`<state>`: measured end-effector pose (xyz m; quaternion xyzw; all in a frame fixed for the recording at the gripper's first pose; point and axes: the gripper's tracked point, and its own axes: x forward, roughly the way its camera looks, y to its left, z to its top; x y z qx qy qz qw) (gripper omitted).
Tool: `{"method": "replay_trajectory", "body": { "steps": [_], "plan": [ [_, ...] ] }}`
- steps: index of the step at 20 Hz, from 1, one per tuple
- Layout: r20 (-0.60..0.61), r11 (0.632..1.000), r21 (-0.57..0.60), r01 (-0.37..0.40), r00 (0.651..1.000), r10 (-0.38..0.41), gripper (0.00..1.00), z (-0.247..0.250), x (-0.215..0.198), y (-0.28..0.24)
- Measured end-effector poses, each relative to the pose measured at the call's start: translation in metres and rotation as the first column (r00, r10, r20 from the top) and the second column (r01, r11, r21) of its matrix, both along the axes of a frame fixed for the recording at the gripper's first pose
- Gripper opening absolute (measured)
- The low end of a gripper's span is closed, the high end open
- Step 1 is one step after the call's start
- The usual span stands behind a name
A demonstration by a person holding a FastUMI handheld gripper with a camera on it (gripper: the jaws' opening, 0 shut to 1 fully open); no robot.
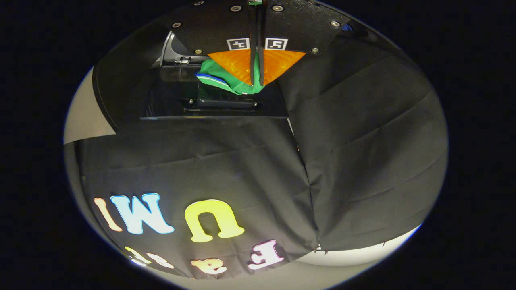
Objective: Put the clothes into the washing machine and then close the washing machine lid.
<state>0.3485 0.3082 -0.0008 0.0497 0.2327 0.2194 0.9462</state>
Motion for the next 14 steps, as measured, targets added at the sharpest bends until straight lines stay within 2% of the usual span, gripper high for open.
{"method": "replay_trajectory", "body": {
  "steps": [14],
  "plan": [
    [-0.194, 0.983, -0.176, 0.056, 0.977, -0.09, 0.03, -0.144, -0.009, -0.011]
  ]
}}
